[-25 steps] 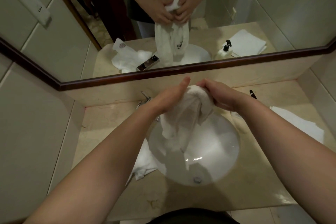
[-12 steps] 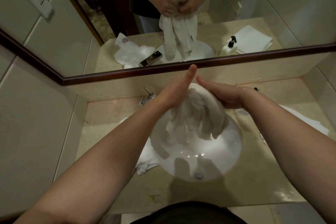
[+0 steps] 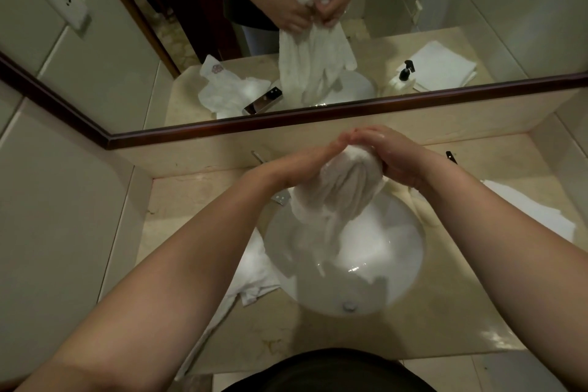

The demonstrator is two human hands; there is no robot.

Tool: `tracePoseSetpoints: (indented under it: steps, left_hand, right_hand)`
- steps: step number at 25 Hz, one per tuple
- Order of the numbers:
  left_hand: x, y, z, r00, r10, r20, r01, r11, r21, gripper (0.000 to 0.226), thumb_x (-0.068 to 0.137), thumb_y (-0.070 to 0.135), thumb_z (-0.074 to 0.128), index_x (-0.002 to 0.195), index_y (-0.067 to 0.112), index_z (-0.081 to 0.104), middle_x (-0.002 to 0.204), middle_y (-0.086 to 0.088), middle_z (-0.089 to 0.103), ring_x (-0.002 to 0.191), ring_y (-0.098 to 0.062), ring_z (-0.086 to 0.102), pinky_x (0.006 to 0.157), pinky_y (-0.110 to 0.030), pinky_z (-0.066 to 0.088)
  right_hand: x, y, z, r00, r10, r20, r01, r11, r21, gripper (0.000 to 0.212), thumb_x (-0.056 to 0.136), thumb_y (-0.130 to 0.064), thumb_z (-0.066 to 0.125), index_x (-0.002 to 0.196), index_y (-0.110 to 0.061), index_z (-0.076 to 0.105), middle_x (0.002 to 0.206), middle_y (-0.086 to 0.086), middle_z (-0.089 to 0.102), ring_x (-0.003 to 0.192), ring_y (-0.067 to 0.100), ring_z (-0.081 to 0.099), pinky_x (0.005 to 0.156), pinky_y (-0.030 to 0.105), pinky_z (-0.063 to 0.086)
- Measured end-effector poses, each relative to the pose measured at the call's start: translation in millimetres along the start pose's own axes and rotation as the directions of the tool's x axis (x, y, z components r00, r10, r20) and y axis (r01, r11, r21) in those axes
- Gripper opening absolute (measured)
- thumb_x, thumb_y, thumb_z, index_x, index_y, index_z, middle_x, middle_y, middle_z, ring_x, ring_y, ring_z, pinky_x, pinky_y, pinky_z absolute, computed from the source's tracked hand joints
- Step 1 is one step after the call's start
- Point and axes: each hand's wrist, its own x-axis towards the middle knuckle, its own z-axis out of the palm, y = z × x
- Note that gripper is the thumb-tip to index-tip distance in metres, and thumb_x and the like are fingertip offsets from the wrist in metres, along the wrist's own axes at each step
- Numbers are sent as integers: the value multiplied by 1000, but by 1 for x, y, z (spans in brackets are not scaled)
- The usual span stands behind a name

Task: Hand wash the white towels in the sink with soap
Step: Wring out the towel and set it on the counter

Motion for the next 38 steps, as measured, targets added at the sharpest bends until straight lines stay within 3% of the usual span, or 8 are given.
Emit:
tracePoseSetpoints:
  steps: [4, 8, 15, 20, 23, 28, 33, 38]
  left_hand:
    - [1, -7, -10, 997, 71, 13, -72, 997, 23, 30, 73, 68, 70, 88, 42, 67, 85, 18, 72, 84, -2, 69, 76, -19, 50]
    - [3, -14, -4, 993, 115, -13, -115, 993, -4, 20, 83, 43, 76, 94, 27, 70, 86, 7, 75, 80, -9, 72, 77, -29, 57]
    - [3, -14, 15, 993, 97, -63, -100, 994, -46, 36, 96, 52, 55, 111, 21, 64, 102, 3, 71, 93, -13, 69, 84, -31, 54]
    - [4, -13, 11, 984, 137, -114, -131, 990, 56, 47, 86, 70, 53, 92, 24, 56, 85, 5, 62, 74, -13, 60, 66, -32, 48]
    - [2, -17, 4, 983, 142, -120, -135, 989, 64, 57, 71, 76, 59, 96, 25, 59, 87, 6, 65, 75, -11, 63, 67, -32, 51]
    - [1, -21, -2, 995, 94, -47, -93, 996, 19, 54, 57, 61, 83, 89, 19, 72, 83, -5, 73, 81, -23, 71, 77, -41, 56]
    - [-2, -19, 11, 959, 173, -223, -245, 904, -351, 47, 68, 30, 90, 106, 10, 70, 92, -2, 75, 86, -17, 71, 81, -32, 58]
    - [4, -15, 29, 933, 186, -309, -350, 671, -653, 79, 60, 50, 88, 119, 3, 64, 114, -18, 69, 106, -31, 66, 94, -42, 54]
  right_hand:
    - [0, -10, -4, 998, 35, -47, -41, 991, -128, 35, 95, -40, 59, 102, -7, 70, 96, 8, 73, 91, 22, 69, 80, 31, 56]
    - [-6, -11, -11, 946, 321, 52, -286, 897, -336, 98, 70, -92, 37, 124, -15, 64, 111, 5, 74, 103, 20, 70, 99, 37, 50]
    - [-11, 9, -5, 931, 361, 45, -354, 928, -116, 64, 98, -63, 29, 113, -14, 68, 99, 6, 76, 89, 18, 73, 73, 24, 55]
    - [-12, 16, -3, 933, 346, 97, -343, 938, -53, 43, 96, -34, 34, 102, -4, 65, 93, 17, 71, 81, 30, 68, 74, 33, 53]
    - [-14, 15, 4, 972, 230, 43, -227, 972, -58, 37, 93, -31, 42, 76, -9, 65, 68, 12, 61, 59, 22, 57, 60, 32, 47]
    - [-13, 11, 15, 988, -93, -126, 89, 995, -35, 13, 79, -23, 58, 70, -13, 58, 64, -1, 56, 61, 12, 52, 57, 24, 44]
    - [-22, 8, 19, 942, -178, -284, 179, 984, -21, 35, 101, -25, 49, 76, -10, 68, 67, 4, 66, 63, 16, 62, 59, 26, 51]
    - [-20, 15, 17, 917, -75, -392, 74, 997, -17, 58, 105, -42, 37, 99, 10, 63, 83, 18, 65, 78, 22, 60, 74, 35, 50]
